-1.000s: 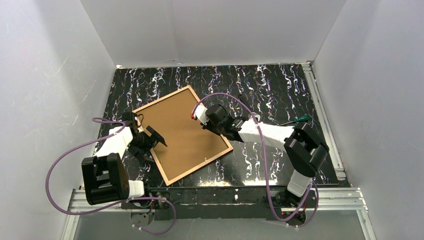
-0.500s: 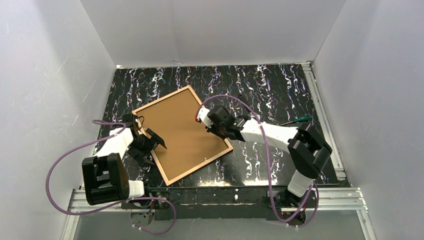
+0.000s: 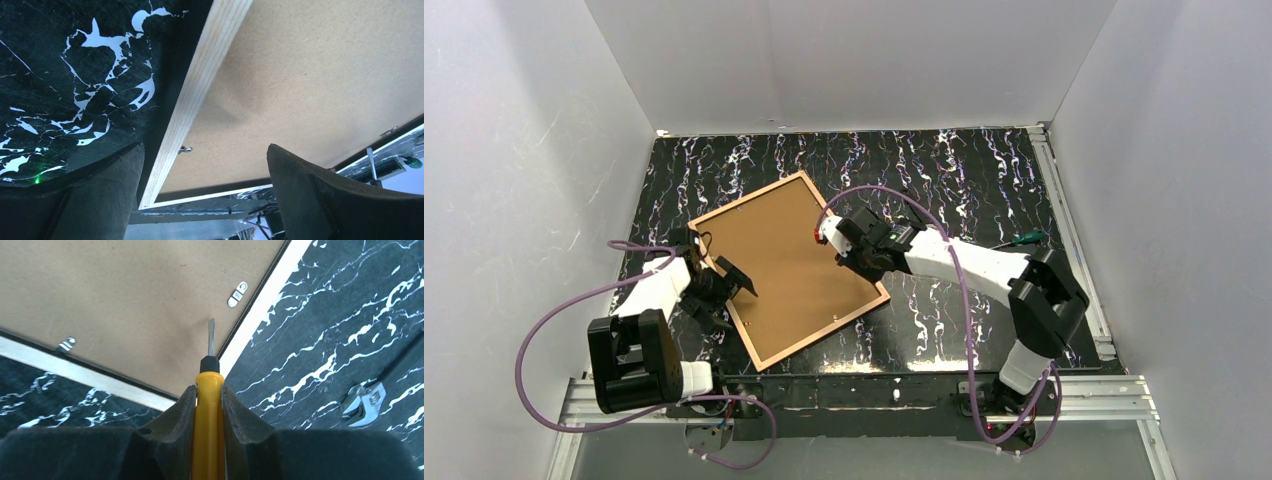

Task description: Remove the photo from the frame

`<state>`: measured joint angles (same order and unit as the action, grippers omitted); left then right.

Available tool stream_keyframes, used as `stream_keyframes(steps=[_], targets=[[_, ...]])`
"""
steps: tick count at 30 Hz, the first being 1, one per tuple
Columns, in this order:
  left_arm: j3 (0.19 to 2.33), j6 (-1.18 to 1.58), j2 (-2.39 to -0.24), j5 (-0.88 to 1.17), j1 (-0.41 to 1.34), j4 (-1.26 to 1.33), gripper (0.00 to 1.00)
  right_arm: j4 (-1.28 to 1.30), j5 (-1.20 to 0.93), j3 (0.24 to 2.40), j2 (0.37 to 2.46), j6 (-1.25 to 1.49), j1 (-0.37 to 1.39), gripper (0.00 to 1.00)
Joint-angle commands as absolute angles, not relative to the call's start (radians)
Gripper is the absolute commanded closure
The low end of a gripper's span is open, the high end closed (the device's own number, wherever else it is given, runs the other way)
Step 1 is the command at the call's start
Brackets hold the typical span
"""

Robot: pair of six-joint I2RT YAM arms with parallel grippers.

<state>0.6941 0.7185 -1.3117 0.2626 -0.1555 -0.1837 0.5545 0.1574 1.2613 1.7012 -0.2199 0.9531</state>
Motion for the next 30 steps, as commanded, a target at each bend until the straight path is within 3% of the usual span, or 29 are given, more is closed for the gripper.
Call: stream_keyframes(steps=[1,7,12,18,23,30], targets=[[0.680,0.705,-1.265,0.283,-0.160,-0.281,0.07,0.521,0.173,1.265,1.516,-0.055,0.964,0.99],[0.729,0.629,-1.218,0.351,-0.104,-0.276,0.07,0.378,0.278,1.125,1.287,0.250,0.960,0.99],[0.765,0.567,-1.181,0.361,-0.059,-0.311,0.07,0.362,0.233,1.066,1.260,0.341,0.943,0.99],[0.867,0.573,-1.150,0.268,-0.059,-0.431,0.04,0.359,0.184,1.088,1.337,0.350,0.909,0.99],[0.898,0.624,-1.146,0.293,-0.064,-0.369,0.02,0.359,0.177,1.157,1.431,0.313,0.872,0.99],[0.968,0.619,-1.288,0.286,-0.181,-0.350,0.02,0.369,0.238,1.330,1.627,0.192,0.864,0.99]])
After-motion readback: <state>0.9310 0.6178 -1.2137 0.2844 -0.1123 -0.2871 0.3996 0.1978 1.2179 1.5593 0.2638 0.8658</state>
